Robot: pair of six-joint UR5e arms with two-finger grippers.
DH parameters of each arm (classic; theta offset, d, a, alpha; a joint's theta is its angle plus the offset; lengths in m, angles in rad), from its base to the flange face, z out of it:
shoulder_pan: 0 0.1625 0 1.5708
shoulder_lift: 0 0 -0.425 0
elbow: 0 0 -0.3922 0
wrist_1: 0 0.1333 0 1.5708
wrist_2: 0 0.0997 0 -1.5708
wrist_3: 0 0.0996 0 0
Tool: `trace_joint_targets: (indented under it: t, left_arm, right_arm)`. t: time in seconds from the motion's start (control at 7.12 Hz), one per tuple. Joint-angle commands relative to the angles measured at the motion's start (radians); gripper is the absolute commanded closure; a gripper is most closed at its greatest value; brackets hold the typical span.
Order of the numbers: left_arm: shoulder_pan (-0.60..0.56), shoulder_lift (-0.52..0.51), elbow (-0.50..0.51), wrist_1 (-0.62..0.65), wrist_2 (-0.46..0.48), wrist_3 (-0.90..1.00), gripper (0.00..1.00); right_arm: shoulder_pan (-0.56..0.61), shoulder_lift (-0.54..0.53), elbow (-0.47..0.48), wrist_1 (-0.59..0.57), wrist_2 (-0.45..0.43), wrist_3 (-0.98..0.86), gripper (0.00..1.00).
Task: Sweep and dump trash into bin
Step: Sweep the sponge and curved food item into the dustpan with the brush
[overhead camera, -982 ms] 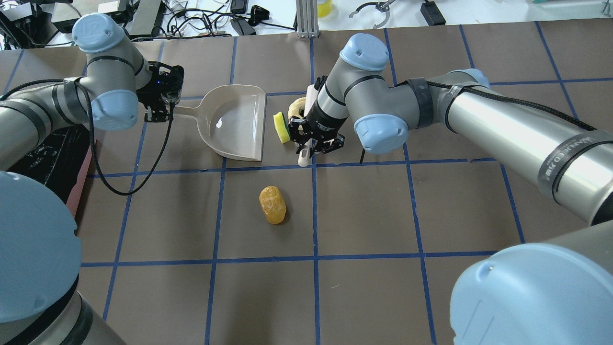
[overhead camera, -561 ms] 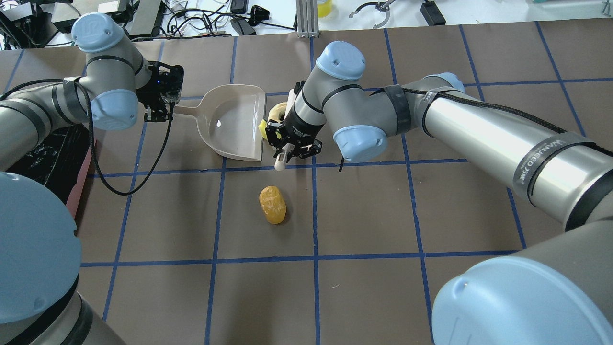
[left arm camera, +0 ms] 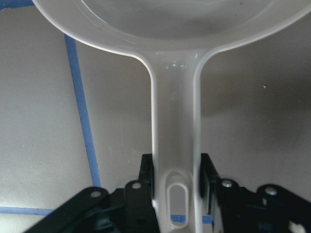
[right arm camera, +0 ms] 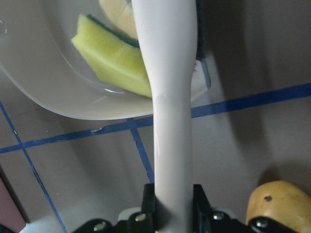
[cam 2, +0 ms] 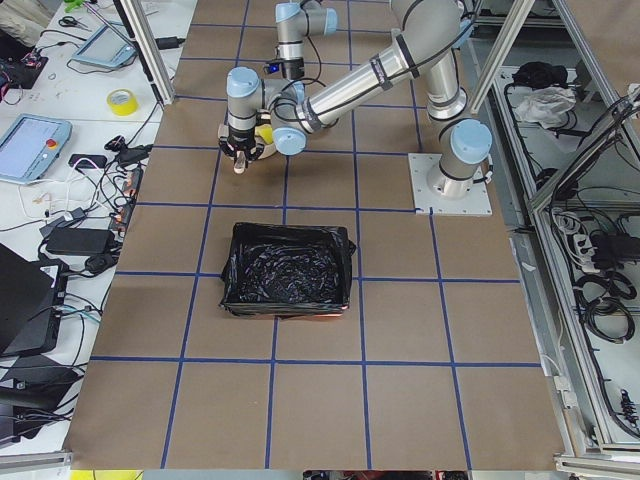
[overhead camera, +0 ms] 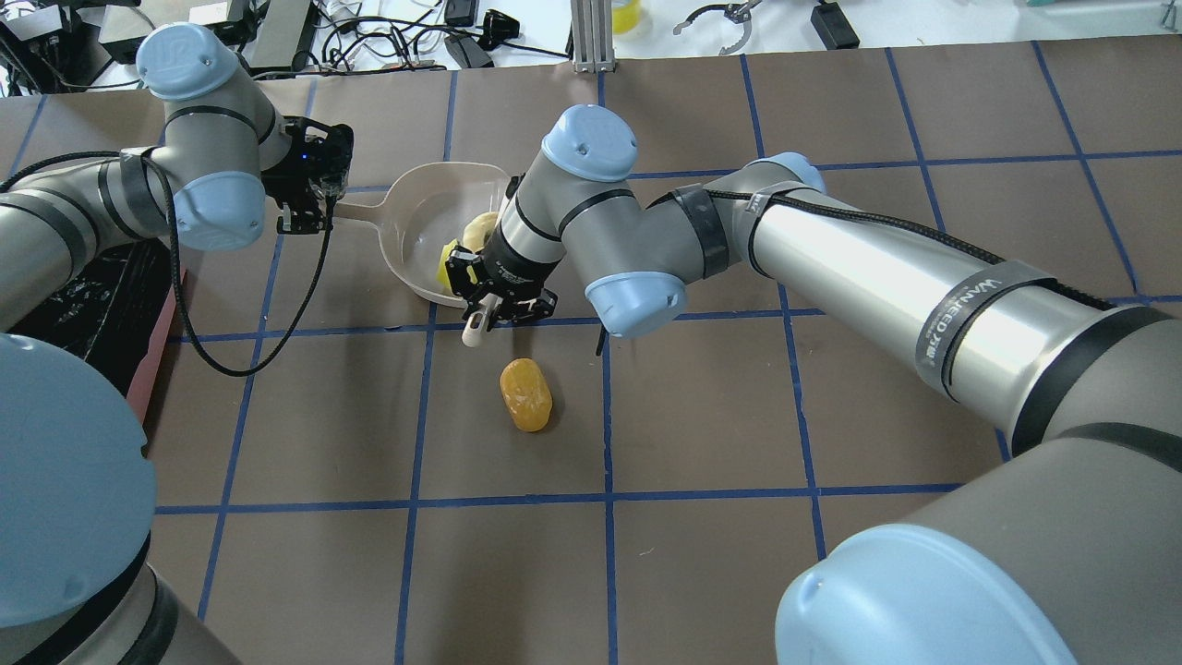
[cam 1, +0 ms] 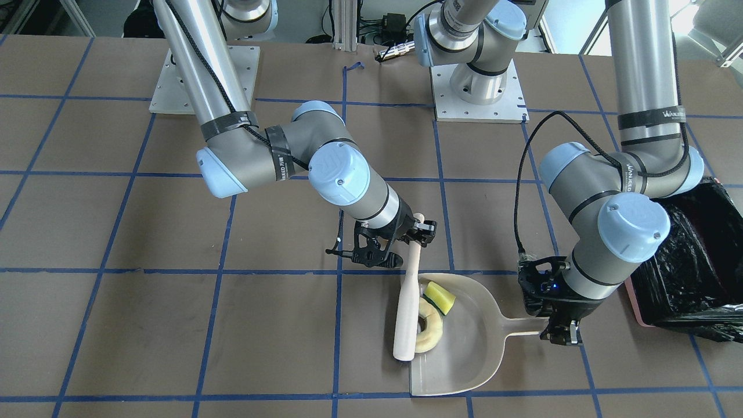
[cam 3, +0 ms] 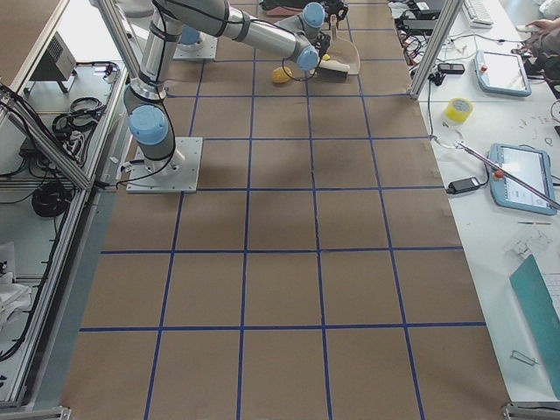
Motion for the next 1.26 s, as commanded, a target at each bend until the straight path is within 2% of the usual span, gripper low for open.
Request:
trace_joint_targets:
  t: [0.0, 0.14, 0.42, 0.56, 0.7, 0.98, 1.12]
  left_arm:
    - [0.000, 0.003, 0.000, 0.000, 0.000, 0.000, 1.00]
    - [0.000, 0.001, 0.000, 0.000, -0.001, 0.000, 1.00]
    - [0.000, -0.001, 0.000, 0.000, -0.001, 0.000, 1.00]
    - [0.000, -0.001, 0.000, 0.000, -0.001, 0.000, 1.00]
    - [0.000, 0.002, 0.000, 0.000, 0.000, 0.000, 1.00]
    - [0.000, 0.009, 0.000, 0.002, -0.001, 0.011, 1.00]
    - [0.003, 0.025, -0.011, 0.002, -0.001, 0.012, 1.00]
  right_arm:
    - [0.042, 0.012, -0.034, -0.022, 0.022, 0.067, 1.00]
    - [0.047, 0.009, -0.039, -0.032, 0.068, 0.110, 1.00]
    - [0.032, 0.000, -0.040, -0.029, 0.050, 0.087, 1.00]
    - [0.003, -0.023, -0.039, 0.018, -0.044, -0.025, 1.00]
    - [-0.024, -0.049, -0.039, 0.115, -0.088, -0.127, 1.00]
    - [-0.066, -0.078, -0.031, 0.166, -0.131, -0.211, 1.00]
    - [-0.132, -0.113, -0.034, 0.271, -0.160, -0.327, 1.00]
